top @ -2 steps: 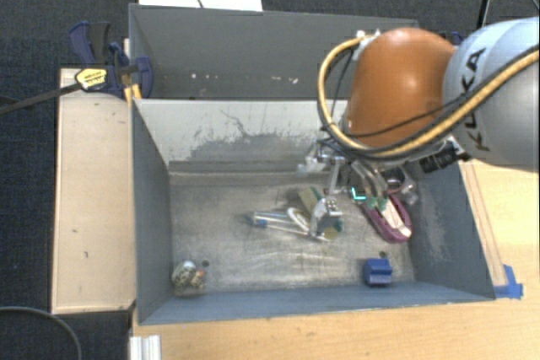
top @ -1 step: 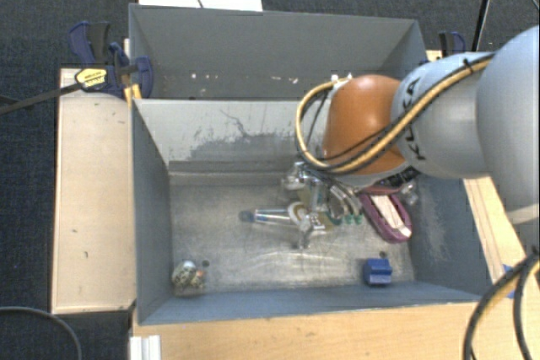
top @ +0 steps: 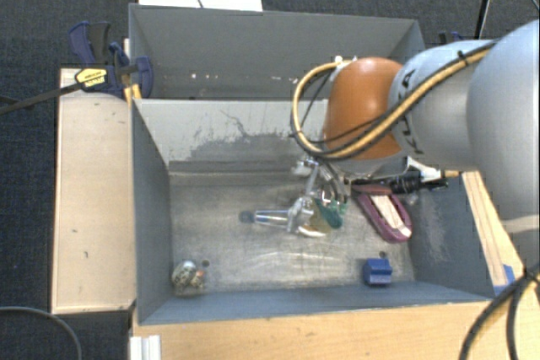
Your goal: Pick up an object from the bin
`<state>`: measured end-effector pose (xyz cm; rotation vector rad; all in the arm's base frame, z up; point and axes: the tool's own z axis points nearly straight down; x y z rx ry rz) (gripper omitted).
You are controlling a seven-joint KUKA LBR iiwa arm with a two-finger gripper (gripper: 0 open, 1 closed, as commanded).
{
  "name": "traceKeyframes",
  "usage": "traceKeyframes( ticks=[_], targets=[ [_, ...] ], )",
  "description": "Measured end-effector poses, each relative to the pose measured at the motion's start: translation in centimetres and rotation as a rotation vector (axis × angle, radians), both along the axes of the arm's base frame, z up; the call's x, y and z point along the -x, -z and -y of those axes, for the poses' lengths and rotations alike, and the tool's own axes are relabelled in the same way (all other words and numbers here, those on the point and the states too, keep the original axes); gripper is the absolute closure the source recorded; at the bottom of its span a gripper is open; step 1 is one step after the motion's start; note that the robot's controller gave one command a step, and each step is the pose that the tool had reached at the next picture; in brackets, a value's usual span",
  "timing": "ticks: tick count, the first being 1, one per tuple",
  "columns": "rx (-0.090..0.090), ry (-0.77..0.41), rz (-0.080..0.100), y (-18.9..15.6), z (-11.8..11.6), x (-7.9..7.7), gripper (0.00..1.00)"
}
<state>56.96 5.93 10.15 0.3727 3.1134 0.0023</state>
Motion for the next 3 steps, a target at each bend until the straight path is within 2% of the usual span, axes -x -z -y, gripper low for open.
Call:
traceKeyframes(
  ticks=[1,2,3],
  targets=[
    [-0.001,0.097,0.001,-0.2,0.8,-0.4,0.00],
    [-0.001,0.249,-0.001,2.6,-2.1,-2.1,0.00],
    [-0.008,0.342,0.008,2.7,-0.7,-1.0,0.00]
  ],
)
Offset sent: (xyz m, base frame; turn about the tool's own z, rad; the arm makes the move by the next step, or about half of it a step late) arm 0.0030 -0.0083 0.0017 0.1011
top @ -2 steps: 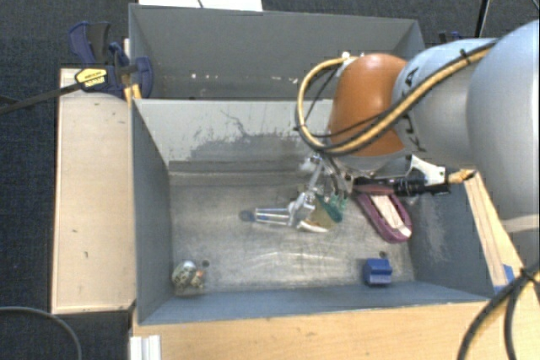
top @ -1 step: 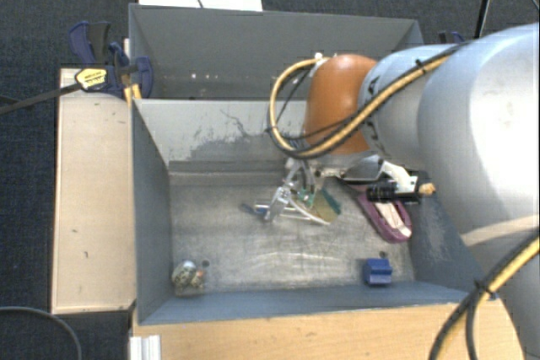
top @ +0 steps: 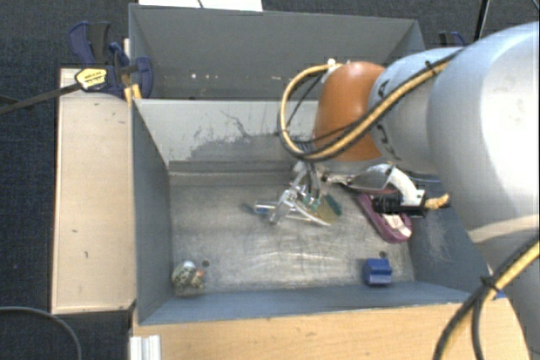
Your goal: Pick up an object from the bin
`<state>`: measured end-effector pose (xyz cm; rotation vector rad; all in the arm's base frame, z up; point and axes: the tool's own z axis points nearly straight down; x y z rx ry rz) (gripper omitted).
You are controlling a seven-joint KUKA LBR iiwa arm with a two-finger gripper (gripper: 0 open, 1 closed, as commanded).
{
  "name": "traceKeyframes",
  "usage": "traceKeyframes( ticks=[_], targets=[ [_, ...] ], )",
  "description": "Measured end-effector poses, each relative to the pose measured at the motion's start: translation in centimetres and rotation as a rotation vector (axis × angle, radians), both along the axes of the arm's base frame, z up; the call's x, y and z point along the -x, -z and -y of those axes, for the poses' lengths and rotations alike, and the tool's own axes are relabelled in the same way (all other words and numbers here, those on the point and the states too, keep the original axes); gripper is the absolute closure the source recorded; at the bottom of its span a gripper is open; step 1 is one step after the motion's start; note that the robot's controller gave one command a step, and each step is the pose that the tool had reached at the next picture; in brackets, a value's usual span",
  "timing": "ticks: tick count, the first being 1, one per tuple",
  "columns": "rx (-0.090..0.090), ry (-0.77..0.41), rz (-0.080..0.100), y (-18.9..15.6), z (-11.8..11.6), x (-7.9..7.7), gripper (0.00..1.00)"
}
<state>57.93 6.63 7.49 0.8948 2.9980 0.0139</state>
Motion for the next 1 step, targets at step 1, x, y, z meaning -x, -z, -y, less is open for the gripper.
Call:
traceKeyframes(
  ticks=[1],
  targets=[
    [0.003,0.001,0.005,-0.12,0.23,-0.17,1.00]
  ],
)
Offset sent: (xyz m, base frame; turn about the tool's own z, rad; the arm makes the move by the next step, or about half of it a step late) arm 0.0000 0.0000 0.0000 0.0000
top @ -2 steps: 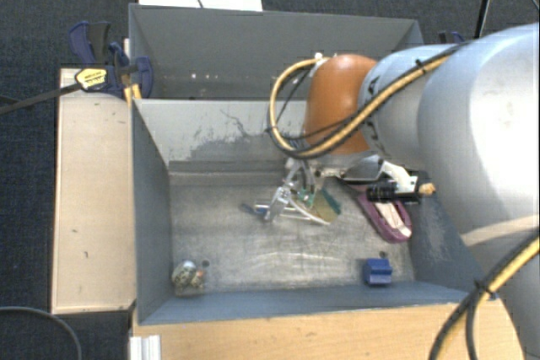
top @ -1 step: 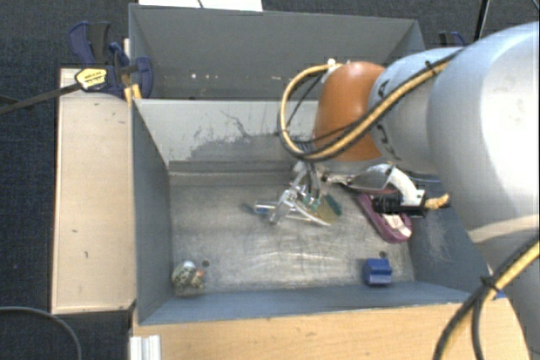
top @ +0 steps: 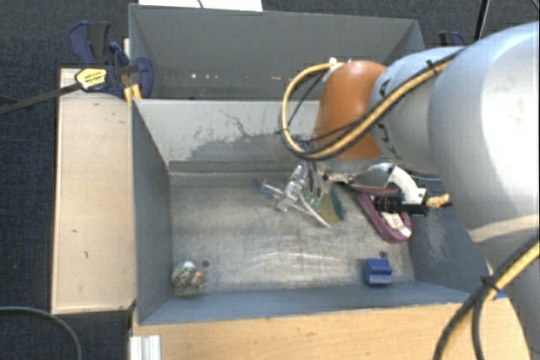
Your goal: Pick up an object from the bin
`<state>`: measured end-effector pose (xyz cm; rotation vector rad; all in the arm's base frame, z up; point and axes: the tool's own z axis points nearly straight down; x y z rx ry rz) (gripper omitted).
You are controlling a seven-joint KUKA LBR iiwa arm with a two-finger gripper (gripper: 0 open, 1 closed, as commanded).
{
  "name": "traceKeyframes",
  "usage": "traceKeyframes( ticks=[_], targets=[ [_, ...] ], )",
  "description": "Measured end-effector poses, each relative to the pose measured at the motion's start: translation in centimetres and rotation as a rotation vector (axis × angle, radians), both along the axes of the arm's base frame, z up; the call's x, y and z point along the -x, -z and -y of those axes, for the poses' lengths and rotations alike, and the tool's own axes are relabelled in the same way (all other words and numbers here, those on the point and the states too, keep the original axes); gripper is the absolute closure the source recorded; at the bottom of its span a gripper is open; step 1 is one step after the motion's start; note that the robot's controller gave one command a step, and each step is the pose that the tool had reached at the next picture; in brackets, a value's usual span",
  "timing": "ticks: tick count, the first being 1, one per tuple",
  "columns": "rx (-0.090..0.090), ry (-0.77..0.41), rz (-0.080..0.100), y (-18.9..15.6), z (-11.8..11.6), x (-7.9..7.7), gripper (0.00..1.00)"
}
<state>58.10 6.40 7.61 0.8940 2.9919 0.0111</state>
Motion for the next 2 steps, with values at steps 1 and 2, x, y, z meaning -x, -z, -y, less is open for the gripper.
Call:
traceKeyframes(
  ticks=[1,2],
  targets=[
    [0.000,-0.006,-0.015,-2.7,0.0,-0.2,1.00],
    [0.000,-0.012,-0.011,-12.8,0.0,-0.4,1.00]
  ],
)
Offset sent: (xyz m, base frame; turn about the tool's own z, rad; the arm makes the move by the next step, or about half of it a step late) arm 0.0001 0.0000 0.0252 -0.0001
